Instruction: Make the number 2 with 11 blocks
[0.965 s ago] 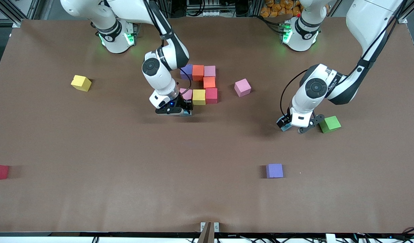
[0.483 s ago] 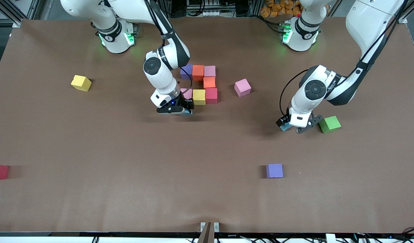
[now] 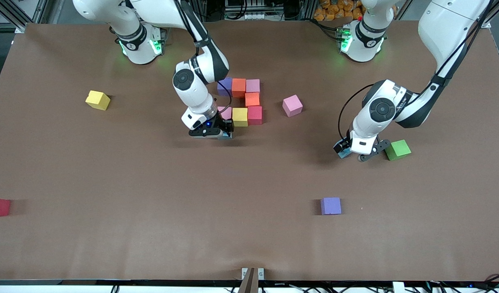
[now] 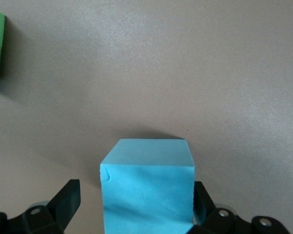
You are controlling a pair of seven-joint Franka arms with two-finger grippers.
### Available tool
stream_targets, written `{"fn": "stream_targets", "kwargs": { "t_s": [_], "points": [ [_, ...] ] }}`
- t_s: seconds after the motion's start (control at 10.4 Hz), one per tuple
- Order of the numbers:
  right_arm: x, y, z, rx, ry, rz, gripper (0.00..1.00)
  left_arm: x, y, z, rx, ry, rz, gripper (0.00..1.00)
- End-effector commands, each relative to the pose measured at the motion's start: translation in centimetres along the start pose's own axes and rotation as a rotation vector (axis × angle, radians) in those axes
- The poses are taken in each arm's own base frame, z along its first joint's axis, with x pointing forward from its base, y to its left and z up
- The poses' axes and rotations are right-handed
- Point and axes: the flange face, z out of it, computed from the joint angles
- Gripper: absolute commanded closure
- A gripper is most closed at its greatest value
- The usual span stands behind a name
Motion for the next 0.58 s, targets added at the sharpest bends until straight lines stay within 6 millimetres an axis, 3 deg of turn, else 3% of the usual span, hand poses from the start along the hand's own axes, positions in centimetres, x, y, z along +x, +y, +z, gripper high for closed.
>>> {"fn": "stream_targets", "kwargs": {
  "t_s": [0.0,0.48],
  "points": [
    [-0.07,0.16,-0.31,0.011,0.008,0.02,0.0,0.47,0.18,0.11,-0.015,0.006,0.018,0.0],
    [0.31,-0.32,-0.85,0.023,0.014,0.019,0.0,0.56,0.31,0.34,-0.017,0.0,0.016,0.0]
  ]
}}
